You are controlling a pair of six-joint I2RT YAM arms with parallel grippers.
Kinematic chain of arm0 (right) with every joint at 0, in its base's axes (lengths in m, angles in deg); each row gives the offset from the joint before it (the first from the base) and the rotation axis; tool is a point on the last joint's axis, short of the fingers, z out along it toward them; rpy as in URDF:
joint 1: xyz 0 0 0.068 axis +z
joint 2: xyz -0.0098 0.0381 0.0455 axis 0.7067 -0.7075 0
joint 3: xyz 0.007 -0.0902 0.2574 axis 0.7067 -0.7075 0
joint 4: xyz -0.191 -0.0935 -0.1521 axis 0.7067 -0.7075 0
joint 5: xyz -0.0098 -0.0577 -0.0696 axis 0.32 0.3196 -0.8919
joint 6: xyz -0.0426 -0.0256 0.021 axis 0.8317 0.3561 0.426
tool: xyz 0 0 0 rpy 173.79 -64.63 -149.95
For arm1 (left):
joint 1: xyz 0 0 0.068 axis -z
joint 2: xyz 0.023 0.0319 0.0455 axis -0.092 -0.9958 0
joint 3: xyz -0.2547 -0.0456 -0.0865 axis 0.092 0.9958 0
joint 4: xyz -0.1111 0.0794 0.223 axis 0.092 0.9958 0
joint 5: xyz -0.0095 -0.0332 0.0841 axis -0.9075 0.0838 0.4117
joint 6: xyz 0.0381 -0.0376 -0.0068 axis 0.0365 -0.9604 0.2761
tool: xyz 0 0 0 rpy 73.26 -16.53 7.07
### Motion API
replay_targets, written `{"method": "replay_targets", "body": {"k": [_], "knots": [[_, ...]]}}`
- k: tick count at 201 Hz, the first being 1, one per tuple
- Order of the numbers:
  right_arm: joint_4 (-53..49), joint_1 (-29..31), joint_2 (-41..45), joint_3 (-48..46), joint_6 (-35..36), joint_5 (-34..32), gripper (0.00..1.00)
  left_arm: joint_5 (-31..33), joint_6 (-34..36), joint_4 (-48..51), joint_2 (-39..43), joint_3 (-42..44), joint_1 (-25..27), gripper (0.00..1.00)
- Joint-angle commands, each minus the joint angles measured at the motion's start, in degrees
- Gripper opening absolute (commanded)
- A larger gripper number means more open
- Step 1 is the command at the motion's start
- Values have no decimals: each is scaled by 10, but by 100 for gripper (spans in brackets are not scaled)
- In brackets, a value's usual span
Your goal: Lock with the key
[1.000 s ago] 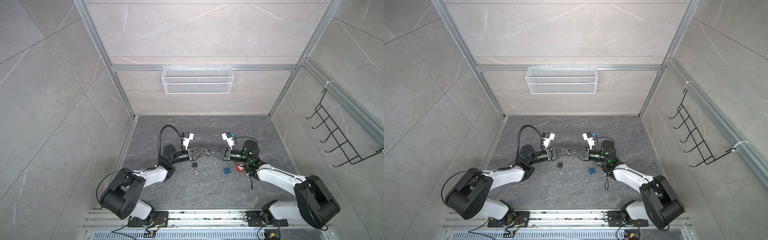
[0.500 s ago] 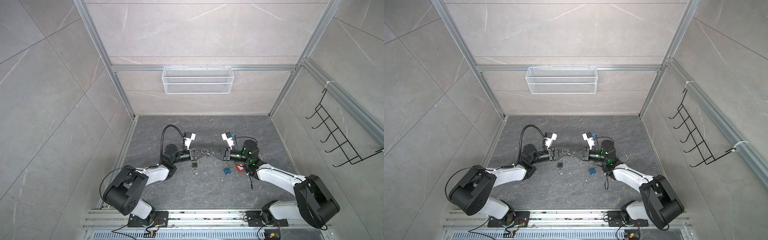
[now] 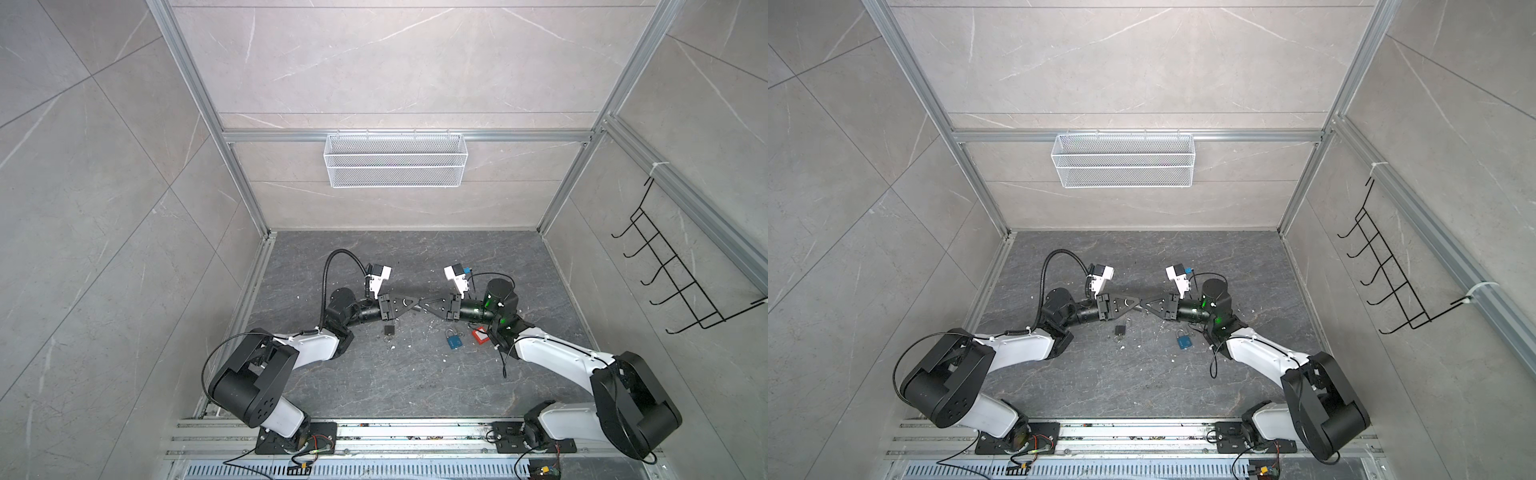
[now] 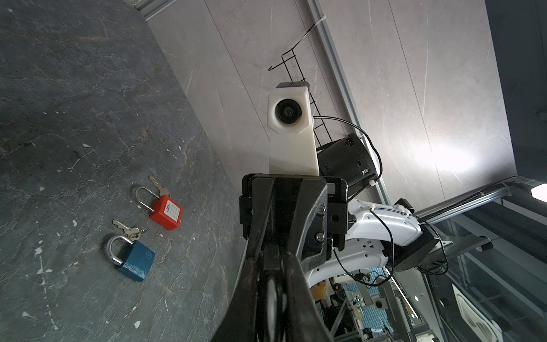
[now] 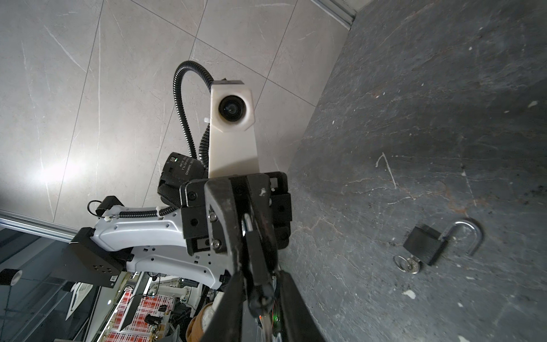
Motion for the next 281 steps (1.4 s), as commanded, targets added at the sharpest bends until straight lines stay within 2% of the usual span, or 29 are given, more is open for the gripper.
{"method": "replay_targets", "body": {"k": [1, 119, 208, 221, 234, 265, 281], "knots": [[-11, 2, 31, -10, 14, -11, 26, -1, 2, -54, -6, -20, -1, 0], [-17, -1, 49, -29, 12, -21, 14, -6, -37, -110, -38, -30, -3, 0], [-15, -4, 68, -45, 10, -19, 15, -5, -44, -118, -42, -30, -3, 0], [-13, -4, 67, -47, 8, -19, 11, -4, -45, -119, -44, -29, -3, 0], [-13, -5, 67, -48, 9, -19, 0, -3, -45, -118, -45, -29, -4, 0], [-8, -5, 66, -48, 9, -17, 0, -3, -39, -95, -42, -33, -5, 0], [-8, -8, 67, -50, 11, -17, 0, -1, -22, -44, -32, -39, -5, 0]]}}
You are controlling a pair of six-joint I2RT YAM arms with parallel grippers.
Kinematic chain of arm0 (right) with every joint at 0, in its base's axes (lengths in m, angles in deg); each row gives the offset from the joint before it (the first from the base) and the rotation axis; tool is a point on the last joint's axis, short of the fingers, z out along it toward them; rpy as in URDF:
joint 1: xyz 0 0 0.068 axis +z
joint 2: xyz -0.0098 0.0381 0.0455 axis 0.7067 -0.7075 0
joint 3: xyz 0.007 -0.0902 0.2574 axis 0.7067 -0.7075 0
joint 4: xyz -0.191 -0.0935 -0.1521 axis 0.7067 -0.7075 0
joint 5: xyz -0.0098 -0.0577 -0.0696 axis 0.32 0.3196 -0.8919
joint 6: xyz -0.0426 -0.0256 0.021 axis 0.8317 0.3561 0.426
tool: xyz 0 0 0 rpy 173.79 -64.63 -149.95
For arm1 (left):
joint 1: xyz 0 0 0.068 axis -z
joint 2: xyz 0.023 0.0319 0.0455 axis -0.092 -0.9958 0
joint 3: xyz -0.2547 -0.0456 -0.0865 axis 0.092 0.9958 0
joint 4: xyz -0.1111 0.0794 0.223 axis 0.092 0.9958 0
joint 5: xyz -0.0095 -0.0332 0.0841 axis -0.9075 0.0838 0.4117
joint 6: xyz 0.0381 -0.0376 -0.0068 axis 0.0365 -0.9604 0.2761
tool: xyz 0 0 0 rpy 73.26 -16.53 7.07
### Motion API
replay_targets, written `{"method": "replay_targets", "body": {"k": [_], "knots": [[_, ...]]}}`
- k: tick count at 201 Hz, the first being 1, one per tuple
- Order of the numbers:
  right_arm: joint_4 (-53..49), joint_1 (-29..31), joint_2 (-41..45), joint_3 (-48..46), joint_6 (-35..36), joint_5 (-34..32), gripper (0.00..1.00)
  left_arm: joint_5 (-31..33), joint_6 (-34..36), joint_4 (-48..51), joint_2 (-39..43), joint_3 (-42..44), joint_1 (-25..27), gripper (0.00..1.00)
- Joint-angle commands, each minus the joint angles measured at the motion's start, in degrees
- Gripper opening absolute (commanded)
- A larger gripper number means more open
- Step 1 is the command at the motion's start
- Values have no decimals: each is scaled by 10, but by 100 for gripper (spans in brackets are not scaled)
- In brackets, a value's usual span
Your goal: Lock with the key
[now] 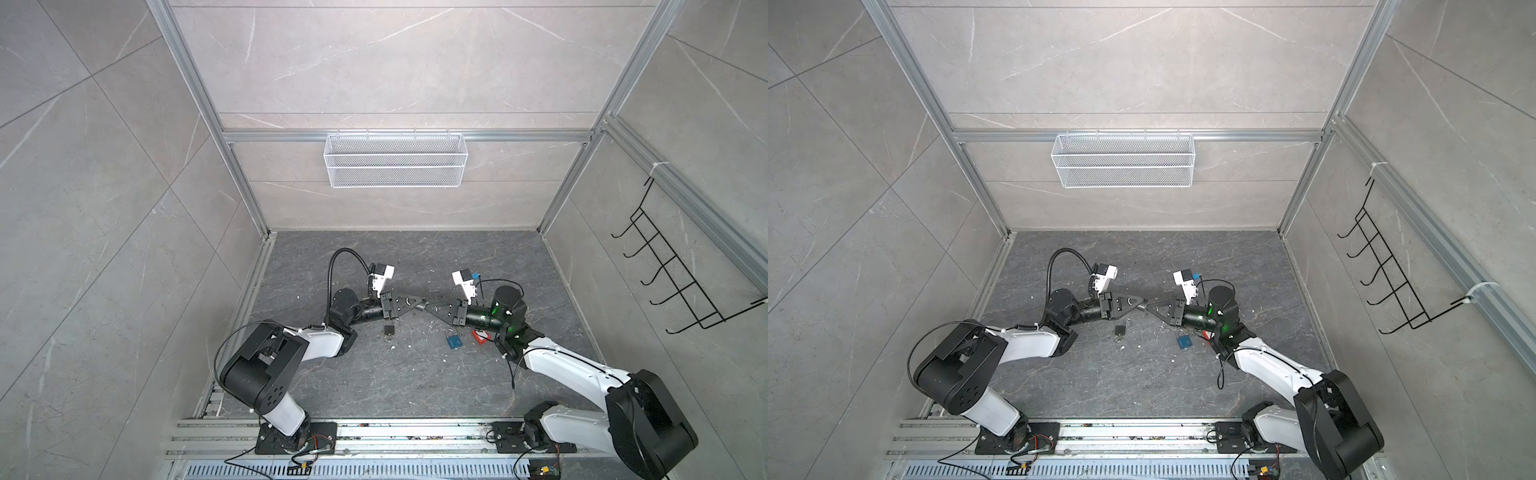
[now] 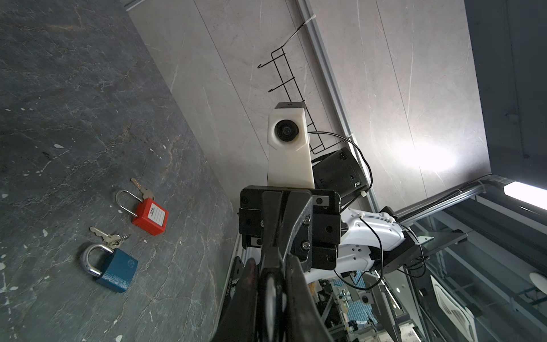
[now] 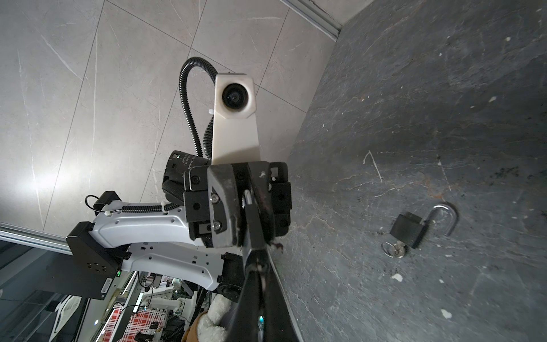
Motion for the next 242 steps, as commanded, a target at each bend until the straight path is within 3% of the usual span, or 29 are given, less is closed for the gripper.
{"method": "replay_targets", "body": {"k": [1, 41, 61, 96, 131, 148, 160, 184, 208, 242], "knots": [[15, -2, 12, -8, 8, 9, 0, 11, 27, 34, 15, -27, -5, 0], [17, -12, 19, -20, 10, 5, 0, 37, 154, 219, 77, -25, -5, 0], [23, -15, 23, -27, 9, 5, 0, 29, 184, 292, 104, -37, -14, 0], [37, -20, 25, -38, 6, 9, 0, 25, 157, 243, 120, -13, -45, 0], [32, -27, 29, -46, 8, 7, 0, -22, 174, 263, 108, -33, -47, 0], [-20, -34, 39, -46, 26, -18, 0, -58, 232, 373, 95, -71, -43, 0], [-81, -39, 53, -44, 52, -51, 0, -68, 320, 509, 85, -110, -30, 0], [-196, -41, 76, -35, 87, -135, 0, 22, 490, 788, 51, -201, 4, 0], [-262, -41, 66, -10, 112, -150, 0, 32, 507, 808, 7, -219, 11, 0], [-248, -41, 64, -35, 116, -180, 0, 13, 568, 908, -82, -288, 24, 0]]}}
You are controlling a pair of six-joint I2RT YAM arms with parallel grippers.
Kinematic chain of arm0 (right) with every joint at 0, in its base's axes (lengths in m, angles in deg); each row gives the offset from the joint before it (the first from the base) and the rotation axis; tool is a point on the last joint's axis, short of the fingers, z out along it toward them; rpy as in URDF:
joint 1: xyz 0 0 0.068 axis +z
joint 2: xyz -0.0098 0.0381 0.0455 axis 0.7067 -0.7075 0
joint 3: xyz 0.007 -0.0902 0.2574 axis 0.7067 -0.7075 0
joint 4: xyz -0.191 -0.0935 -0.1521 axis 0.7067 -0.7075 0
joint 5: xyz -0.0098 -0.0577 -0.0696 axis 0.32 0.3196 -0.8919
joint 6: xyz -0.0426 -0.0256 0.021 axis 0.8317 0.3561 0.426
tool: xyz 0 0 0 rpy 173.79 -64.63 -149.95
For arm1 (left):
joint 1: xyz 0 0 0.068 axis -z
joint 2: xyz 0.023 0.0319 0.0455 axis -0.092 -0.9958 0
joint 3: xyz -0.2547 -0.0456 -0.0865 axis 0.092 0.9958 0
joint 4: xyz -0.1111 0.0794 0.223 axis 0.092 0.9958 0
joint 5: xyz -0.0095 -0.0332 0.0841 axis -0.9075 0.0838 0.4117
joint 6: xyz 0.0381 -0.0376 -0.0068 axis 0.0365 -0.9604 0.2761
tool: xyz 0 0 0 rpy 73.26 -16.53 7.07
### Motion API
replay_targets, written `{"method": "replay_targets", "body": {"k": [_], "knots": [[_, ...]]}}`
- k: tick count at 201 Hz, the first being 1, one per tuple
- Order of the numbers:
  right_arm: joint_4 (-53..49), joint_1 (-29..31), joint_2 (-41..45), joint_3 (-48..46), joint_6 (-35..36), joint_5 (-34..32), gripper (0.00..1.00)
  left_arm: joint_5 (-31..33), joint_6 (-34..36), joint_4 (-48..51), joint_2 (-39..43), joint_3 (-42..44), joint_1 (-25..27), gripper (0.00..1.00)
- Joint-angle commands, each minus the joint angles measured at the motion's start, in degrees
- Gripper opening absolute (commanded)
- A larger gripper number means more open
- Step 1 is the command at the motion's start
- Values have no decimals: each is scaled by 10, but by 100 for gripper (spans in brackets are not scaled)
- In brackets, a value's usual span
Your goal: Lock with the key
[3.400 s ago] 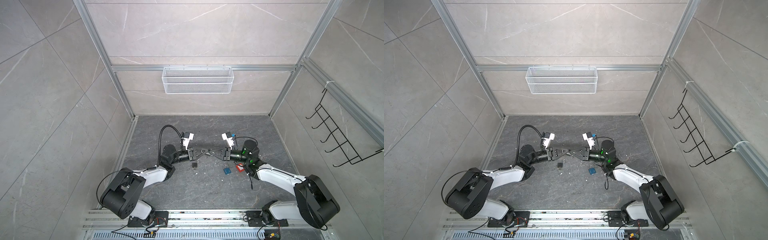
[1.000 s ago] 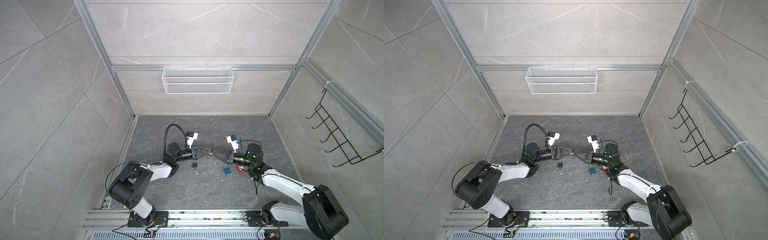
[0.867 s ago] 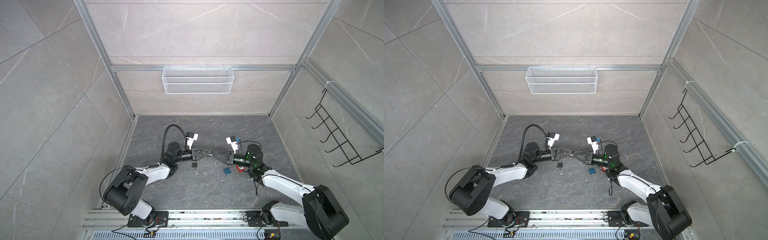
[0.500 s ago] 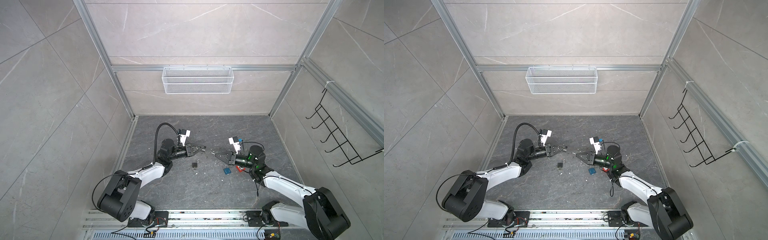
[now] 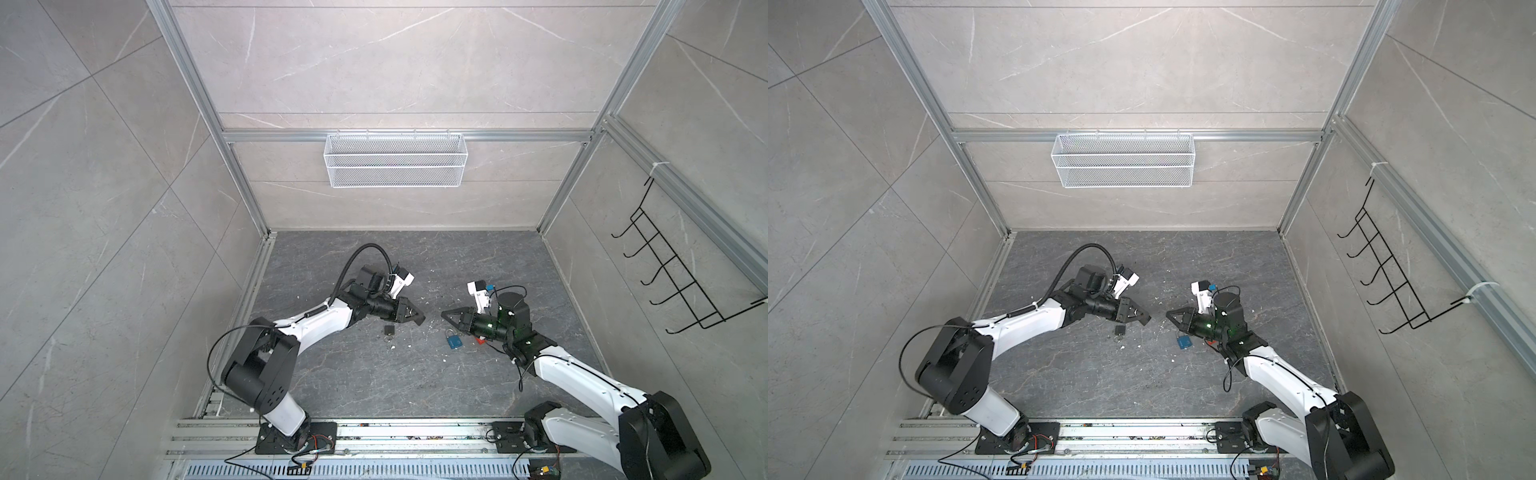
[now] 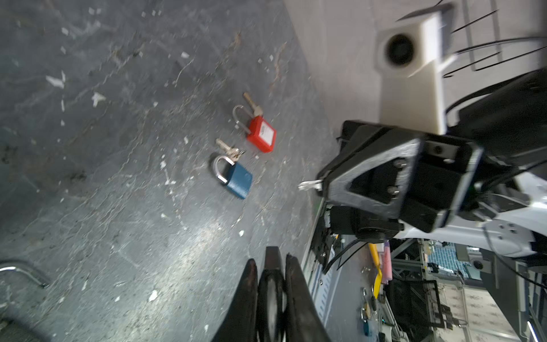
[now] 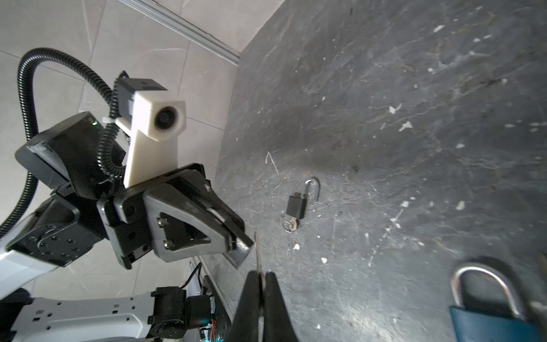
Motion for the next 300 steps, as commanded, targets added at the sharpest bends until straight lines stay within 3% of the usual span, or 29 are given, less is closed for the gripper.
{"method": "replay_targets", "body": {"k": [1, 59, 124, 226, 300], "knots": [[-32, -1, -1, -3, 26, -43, 0, -6, 89, 125, -52, -51, 7, 0], [-58, 5, 0, -15, 49, -83, 0, -6, 153, 220, -130, -118, 14, 0], [-29, 58, -48, -13, 43, -126, 0, -25, 223, 312, -205, -193, 18, 0], [42, 114, -131, -33, 8, -226, 0, -63, 220, 300, -263, -238, 32, 0], [130, 137, -208, -44, -27, -270, 0, -58, 228, 300, -294, -257, 32, 18]]}}
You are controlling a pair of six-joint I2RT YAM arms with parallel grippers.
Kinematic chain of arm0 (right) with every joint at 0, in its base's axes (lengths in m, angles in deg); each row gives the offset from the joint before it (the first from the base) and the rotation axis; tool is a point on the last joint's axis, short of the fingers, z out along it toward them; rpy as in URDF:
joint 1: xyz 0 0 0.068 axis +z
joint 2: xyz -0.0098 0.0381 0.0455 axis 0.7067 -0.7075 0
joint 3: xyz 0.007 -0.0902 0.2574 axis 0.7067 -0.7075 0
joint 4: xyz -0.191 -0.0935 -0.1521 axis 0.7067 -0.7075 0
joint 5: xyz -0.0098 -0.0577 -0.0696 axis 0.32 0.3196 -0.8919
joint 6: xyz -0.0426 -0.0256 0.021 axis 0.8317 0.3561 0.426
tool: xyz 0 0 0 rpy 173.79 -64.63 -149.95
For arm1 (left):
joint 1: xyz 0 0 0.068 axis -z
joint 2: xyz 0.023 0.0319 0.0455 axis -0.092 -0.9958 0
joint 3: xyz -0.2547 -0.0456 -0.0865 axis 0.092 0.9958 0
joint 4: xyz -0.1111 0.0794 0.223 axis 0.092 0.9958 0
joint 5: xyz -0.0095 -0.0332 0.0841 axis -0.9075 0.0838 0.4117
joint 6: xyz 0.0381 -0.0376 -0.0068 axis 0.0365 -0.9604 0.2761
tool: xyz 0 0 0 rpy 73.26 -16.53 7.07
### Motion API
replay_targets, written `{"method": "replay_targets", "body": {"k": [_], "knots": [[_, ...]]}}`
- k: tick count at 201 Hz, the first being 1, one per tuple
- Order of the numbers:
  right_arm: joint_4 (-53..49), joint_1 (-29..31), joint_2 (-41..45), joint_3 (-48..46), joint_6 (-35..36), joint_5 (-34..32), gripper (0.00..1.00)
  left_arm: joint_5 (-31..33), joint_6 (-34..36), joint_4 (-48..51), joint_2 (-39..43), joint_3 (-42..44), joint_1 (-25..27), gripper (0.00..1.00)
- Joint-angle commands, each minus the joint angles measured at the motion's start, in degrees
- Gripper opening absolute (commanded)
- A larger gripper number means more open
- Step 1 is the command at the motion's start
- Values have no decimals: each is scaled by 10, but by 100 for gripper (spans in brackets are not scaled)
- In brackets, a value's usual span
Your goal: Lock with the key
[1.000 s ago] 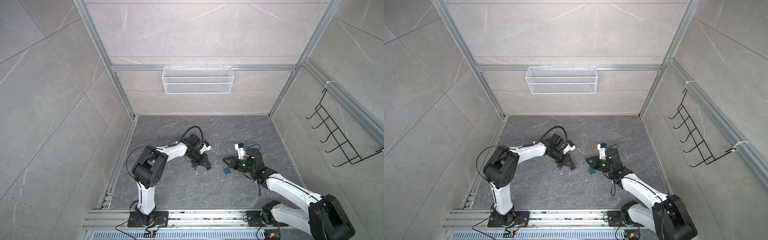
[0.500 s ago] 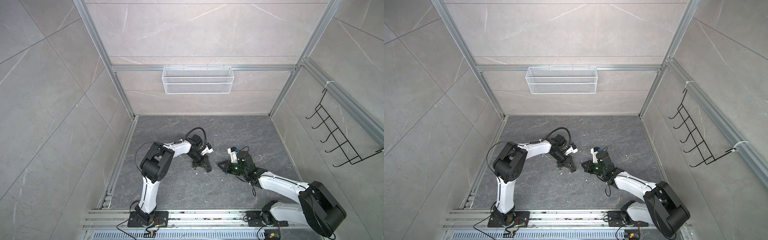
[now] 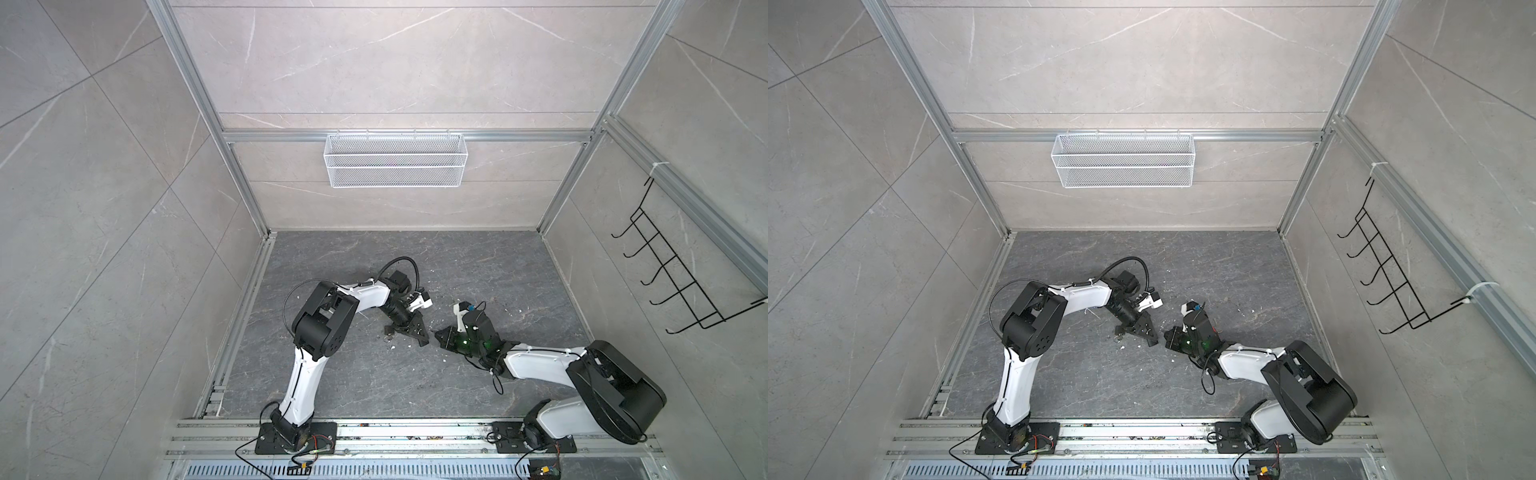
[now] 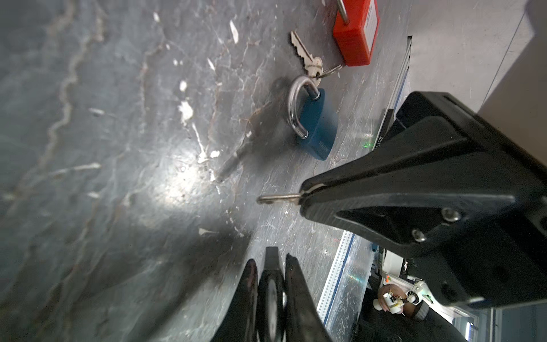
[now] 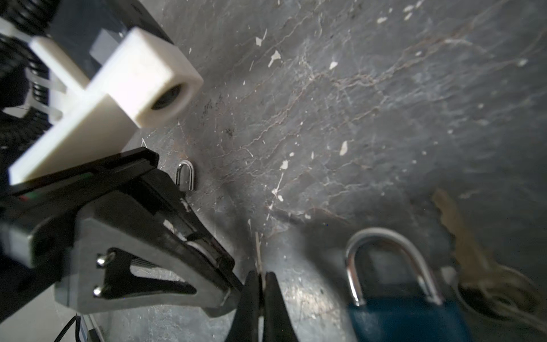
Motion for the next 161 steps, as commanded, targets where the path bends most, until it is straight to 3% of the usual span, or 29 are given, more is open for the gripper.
{"method": "replay_targets", "body": {"k": [1, 31, 52, 91, 157, 161], "knots": [[43, 11, -20, -3, -17, -30, 0, -20, 13, 3, -7, -15, 1, 18], [47, 15, -38, 5, -22, -47, 4, -15, 10, 0, -16, -26, 1, 23], [50, 17, -53, 12, -24, -49, 13, -8, 8, 4, -26, -36, 1, 38], [57, 26, -60, 14, -31, -51, 20, 8, -2, -8, -18, -34, 1, 60], [-10, 37, -3, 17, -24, -73, 27, 73, -36, -51, 38, -13, -5, 63], [-19, 37, 3, 17, -23, -76, 28, 78, -44, -56, 44, -11, -7, 70]]}}
